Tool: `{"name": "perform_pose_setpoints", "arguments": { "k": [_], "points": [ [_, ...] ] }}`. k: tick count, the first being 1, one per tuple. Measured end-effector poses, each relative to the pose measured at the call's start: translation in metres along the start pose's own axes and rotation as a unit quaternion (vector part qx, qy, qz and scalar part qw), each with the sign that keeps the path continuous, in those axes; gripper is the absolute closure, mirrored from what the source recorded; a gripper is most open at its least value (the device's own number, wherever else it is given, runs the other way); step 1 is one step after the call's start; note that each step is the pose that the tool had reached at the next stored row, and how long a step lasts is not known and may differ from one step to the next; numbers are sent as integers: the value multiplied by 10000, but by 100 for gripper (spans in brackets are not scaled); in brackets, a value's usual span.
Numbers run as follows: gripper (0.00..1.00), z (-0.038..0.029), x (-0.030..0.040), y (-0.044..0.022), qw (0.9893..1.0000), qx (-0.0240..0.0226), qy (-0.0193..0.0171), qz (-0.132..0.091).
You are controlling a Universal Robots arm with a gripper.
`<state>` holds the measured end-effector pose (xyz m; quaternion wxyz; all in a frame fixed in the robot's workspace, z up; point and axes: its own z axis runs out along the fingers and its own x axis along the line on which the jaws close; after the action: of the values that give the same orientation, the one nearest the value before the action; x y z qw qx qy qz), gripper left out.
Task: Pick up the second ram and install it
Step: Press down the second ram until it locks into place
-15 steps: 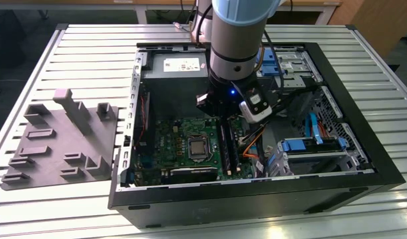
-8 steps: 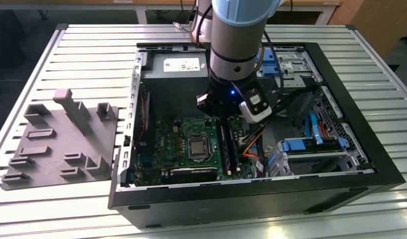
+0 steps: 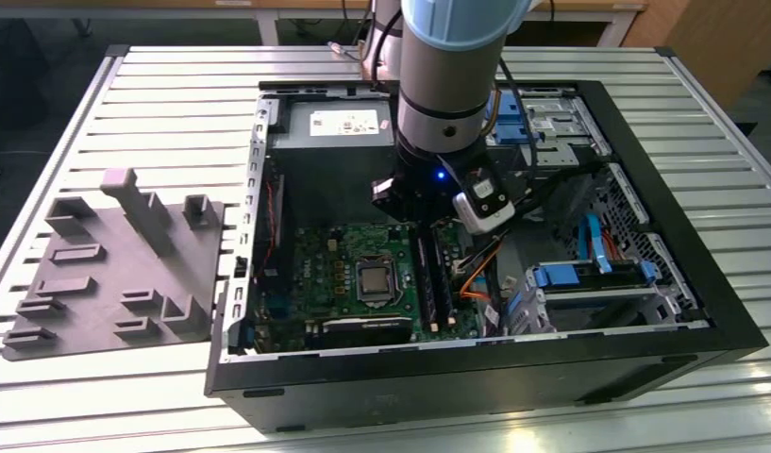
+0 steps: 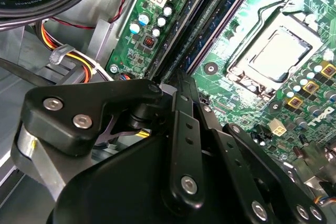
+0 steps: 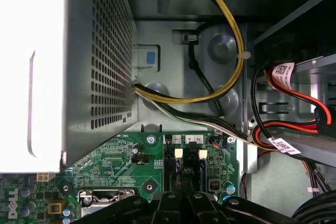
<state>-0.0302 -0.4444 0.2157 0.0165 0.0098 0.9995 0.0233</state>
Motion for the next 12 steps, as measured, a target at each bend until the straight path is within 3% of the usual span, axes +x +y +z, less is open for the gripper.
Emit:
{"name": "perform_pose_setpoints", "arguments": {
  "k": [4,12],
  "points": [
    [89,-31,-2,4,10000,-12,-4,0],
    [89,-184,-6,9,10000,1,0,0]
  ]
}}
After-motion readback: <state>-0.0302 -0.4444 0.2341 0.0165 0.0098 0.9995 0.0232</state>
